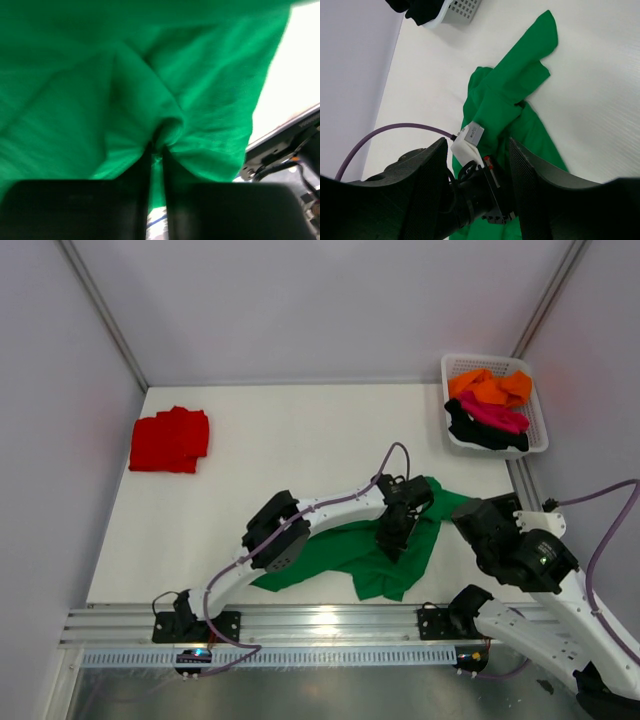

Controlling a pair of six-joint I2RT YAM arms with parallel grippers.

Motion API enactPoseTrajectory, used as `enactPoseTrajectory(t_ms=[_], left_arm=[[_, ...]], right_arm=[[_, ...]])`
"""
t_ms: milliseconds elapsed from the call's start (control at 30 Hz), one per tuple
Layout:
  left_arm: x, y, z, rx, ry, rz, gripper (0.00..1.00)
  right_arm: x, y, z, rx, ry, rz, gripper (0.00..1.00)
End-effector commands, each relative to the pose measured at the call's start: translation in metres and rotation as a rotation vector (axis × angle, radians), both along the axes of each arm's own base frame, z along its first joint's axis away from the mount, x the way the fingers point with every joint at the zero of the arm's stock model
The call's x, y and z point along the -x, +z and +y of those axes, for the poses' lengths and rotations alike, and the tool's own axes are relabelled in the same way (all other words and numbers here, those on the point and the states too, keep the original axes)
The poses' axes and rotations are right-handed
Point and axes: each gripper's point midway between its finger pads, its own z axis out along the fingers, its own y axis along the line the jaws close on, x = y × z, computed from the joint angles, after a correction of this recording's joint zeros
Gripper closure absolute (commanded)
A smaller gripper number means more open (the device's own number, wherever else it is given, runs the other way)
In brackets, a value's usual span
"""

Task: Fold and stack the t-shirts
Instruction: Flatten out the tshirt

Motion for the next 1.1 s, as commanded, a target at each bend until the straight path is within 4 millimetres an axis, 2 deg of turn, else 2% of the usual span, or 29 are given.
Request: enactPoseTrajectory(t_ms=[0,200,300,400,433,500,533,633,667,733,767,833,867,933,1000,1067], left_arm=[[-0.001,-0.005,-0.018,0.04,-0.012,-0.019,1.0],[-0.004,-0.009,-0.009,-0.002,-0.01,-0.041,1.0],[-0.011,-0.004,-0.005,-0.013,-0.012,-0.082,1.0],[-0.018,0.011,-0.001,-0.033,-0.021,-0.128,1.0],[-0.026,0.025,-0.005,-0.017,-0.025,-0.169,1.0],[-0.033,0.041,-0.003,-0.016,-0.024,-0.205,1.0],[-0.039,0.059,0.0,-0.014,-0.015,-0.239,1.0],[-0.052,0.088,0.01,-0.005,0.009,-0.278,1.0],[-0.064,0.106,0.017,-0.001,0.034,-0.341,1.0],[-0.083,0.121,0.032,-0.015,0.08,-0.39,1.0],[-0.1,0.134,0.05,-0.048,0.12,-0.448,1.0],[-0.118,0.142,0.072,-0.102,0.159,-0.504,1.0],[-0.135,0.149,0.095,-0.157,0.198,-0.548,1.0],[-0.152,0.155,0.12,-0.225,0.226,-0.594,1.0],[-0.178,0.165,0.16,-0.321,0.295,-0.646,1.0],[-0.195,0.171,0.189,-0.382,0.344,-0.668,1.0]], right_arm=[[0.01,-0.002,-0.016,0.085,-0.011,0.044,0.43],[0.005,-0.01,-0.005,0.085,0.031,0.06,0.44],[-0.002,-0.013,0.003,0.093,0.059,0.073,0.44],[-0.005,-0.021,0.008,0.114,0.079,0.108,0.44],[-0.005,-0.024,0.009,0.12,0.082,0.117,0.44],[-0.008,-0.028,0.012,0.129,0.09,0.129,0.44],[-0.009,-0.029,0.013,0.132,0.094,0.133,0.44],[-0.011,-0.034,0.015,0.14,0.102,0.138,0.44],[-0.011,-0.035,0.015,0.144,0.102,0.139,0.44],[-0.013,-0.037,0.017,0.145,0.111,0.141,0.44],[-0.013,-0.039,0.018,0.143,0.111,0.143,0.44],[-0.014,-0.04,0.019,0.143,0.114,0.144,0.44],[-0.014,-0.04,0.019,0.144,0.115,0.145,0.44],[-0.015,-0.04,0.02,0.147,0.119,0.149,0.44],[-0.016,-0.04,0.021,0.151,0.126,0.149,0.44],[-0.016,-0.04,0.021,0.158,0.13,0.153,0.44]])
